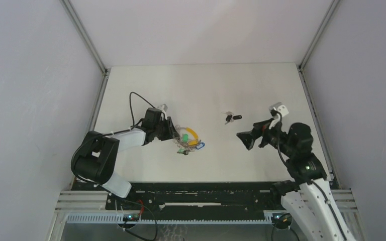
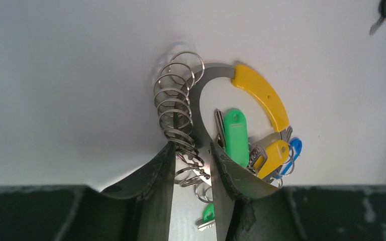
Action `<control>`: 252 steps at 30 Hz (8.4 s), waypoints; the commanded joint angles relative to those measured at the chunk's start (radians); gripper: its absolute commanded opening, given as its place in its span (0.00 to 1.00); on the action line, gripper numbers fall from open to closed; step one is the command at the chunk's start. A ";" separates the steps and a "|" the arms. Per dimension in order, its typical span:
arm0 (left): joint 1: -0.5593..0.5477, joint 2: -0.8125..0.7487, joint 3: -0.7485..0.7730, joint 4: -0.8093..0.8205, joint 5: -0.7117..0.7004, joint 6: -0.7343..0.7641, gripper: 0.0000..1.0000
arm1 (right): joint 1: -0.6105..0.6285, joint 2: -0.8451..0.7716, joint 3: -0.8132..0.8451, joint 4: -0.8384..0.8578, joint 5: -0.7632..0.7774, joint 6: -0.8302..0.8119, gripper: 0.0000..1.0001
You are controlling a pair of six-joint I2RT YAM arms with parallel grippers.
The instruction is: Put the keys on the keyring
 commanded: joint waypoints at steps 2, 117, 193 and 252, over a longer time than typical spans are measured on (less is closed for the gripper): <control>-0.074 0.028 0.046 -0.041 -0.005 0.080 0.36 | 0.218 0.195 0.025 0.131 -0.021 0.004 1.00; -0.188 0.179 -0.351 1.351 0.213 -0.632 0.65 | 0.300 1.125 0.025 0.817 -0.409 0.251 0.00; -0.265 -0.399 -0.182 0.372 -0.143 -0.460 0.00 | 0.456 1.155 -0.032 1.186 -0.230 0.250 0.70; -0.265 -0.466 -0.213 0.355 -0.202 -0.621 0.00 | 0.460 1.371 0.089 1.476 -0.325 0.299 0.52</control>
